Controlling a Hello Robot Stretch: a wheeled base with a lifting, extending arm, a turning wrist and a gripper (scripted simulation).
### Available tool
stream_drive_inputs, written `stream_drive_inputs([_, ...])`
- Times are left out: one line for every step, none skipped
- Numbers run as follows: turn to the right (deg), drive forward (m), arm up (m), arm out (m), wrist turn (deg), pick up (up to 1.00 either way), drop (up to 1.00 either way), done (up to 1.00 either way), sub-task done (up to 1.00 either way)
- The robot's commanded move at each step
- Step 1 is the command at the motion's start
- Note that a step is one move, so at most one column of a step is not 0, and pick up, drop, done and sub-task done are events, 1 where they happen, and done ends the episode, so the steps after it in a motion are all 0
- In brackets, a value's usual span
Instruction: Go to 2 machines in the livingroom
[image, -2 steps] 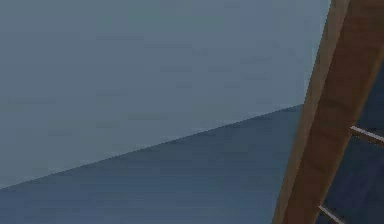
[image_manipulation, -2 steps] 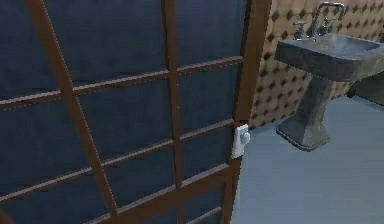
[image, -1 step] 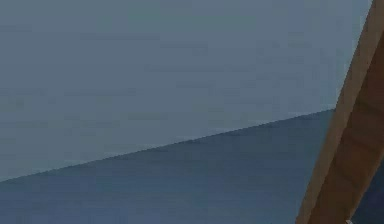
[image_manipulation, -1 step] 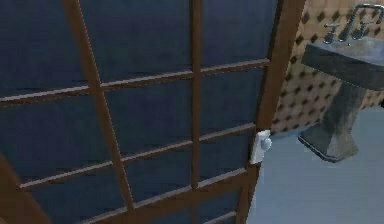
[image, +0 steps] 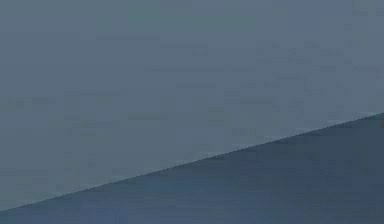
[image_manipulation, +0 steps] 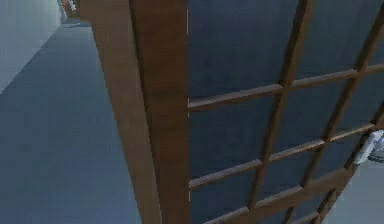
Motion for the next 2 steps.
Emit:
stream_drive_inputs([-18.0,0.0,0.0,0.0,0.0,0.0,0.0,0.0,0.0])
stream_drive_inputs([-3.0,0.0,0.0,0.0,0.0,0.0,0.0,0.0,0.0])
